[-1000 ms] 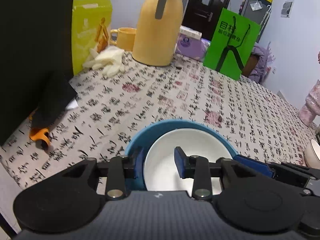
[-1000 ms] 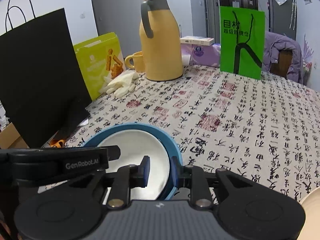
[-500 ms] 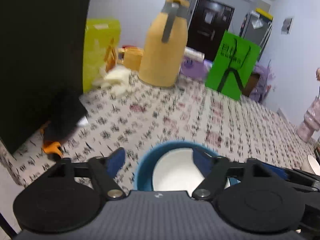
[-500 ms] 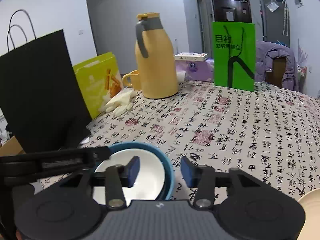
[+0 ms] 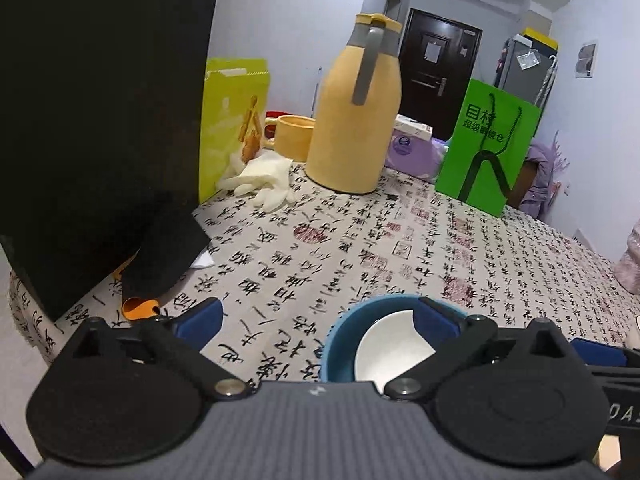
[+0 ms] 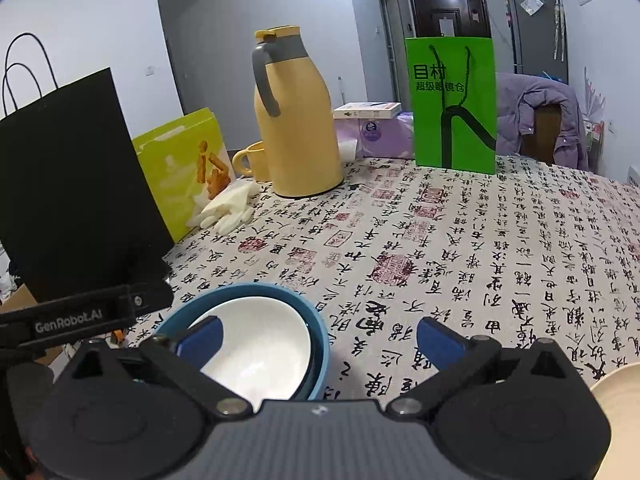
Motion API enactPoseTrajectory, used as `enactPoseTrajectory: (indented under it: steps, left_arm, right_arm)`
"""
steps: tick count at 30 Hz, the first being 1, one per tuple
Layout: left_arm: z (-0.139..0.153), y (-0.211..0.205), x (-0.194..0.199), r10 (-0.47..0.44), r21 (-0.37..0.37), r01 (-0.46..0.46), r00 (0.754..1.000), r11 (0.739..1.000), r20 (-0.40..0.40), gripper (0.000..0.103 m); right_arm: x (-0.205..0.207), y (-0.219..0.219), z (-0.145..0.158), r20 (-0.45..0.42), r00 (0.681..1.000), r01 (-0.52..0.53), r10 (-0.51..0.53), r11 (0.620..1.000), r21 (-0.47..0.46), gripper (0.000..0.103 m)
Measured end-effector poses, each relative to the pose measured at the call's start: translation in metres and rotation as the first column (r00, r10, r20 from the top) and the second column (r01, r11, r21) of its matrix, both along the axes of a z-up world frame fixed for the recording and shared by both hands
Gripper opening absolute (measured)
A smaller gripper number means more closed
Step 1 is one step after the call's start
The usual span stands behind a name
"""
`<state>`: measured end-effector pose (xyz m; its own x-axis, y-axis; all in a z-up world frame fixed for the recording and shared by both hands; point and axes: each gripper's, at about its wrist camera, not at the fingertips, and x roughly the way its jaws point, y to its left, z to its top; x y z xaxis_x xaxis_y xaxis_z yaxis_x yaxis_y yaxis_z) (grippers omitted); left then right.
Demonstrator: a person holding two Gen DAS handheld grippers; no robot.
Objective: Organize plates and bowls
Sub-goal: 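Open both grippers to release the white bowl rim, then move both open grippers back toward the remaining white bowl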
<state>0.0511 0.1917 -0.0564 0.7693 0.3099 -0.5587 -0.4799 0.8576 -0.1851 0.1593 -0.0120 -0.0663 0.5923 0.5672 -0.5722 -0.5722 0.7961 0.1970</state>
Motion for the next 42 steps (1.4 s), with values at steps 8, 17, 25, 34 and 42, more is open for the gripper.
enactPoseTrajectory:
  steps: [8,17,25,34,42]
  left_arm:
    - [-0.004,0.002,-0.009,0.023,0.006,-0.023,1.000,1.000,0.017,0.103]
    - [0.005,-0.014,-0.025,0.011,0.077,-0.020,0.993,0.997,0.120,0.103]
    - [0.011,-0.027,-0.034,-0.016,0.118,-0.004,0.986,0.993,0.165,0.103]
    - [0.017,-0.041,-0.039,-0.039,0.137,0.015,0.983,0.990,0.177,0.103]
    - [0.020,-0.057,-0.038,-0.065,0.153,0.038,0.982,0.988,0.177,0.103]
  right_arm:
    - [-0.002,-0.007,-0.001,-0.013,1.000,0.004,-0.003,1.000,0.023,0.103]
    - [-0.015,-0.026,0.007,0.041,0.999,0.024,-0.028,0.997,0.079,0.103]
    - [-0.022,-0.041,0.010,0.071,0.996,0.042,-0.049,0.994,0.100,0.103]
    - [-0.027,-0.062,0.012,0.080,0.994,0.069,-0.079,0.991,0.112,0.103]
    - [-0.030,-0.081,0.013,0.087,0.991,0.092,-0.104,0.987,0.129,0.103]
